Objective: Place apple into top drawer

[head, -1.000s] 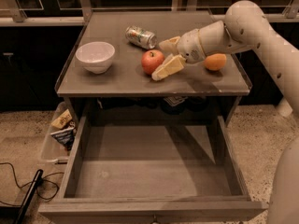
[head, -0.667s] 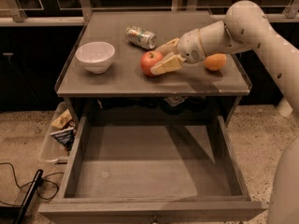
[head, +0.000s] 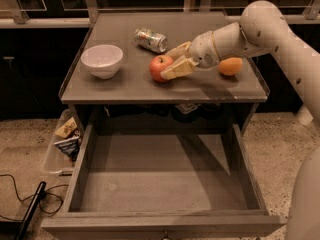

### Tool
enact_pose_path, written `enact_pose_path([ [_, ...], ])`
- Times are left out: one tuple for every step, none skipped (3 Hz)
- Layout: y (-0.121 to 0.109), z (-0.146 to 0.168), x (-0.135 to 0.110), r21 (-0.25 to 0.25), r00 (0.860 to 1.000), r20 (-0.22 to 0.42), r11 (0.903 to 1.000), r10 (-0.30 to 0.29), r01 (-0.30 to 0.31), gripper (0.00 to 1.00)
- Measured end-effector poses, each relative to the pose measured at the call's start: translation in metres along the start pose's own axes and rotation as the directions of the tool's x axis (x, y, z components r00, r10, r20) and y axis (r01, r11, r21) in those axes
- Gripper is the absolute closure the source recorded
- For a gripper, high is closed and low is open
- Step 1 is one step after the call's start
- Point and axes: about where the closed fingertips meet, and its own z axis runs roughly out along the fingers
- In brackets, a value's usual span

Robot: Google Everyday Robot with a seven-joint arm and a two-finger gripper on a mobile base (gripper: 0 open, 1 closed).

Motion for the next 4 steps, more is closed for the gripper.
enact_pose_path([
  [0.000,0.000,0.000,0.000,1.000,0.000,1.0000,0.000,0.000,1.00],
  [-0.003,0.003,0.000,0.000,1.000,-0.012,1.0000,0.003,-0.003,1.00],
  [-0.003,0.003,0.000,0.000,1.000,-0.012,1.0000,0.002,-0.002,1.00],
  [0.018,-0.025,-0.004,-0.006,0.999,-0.011,0.9994,-0.034,0.034,1.00],
])
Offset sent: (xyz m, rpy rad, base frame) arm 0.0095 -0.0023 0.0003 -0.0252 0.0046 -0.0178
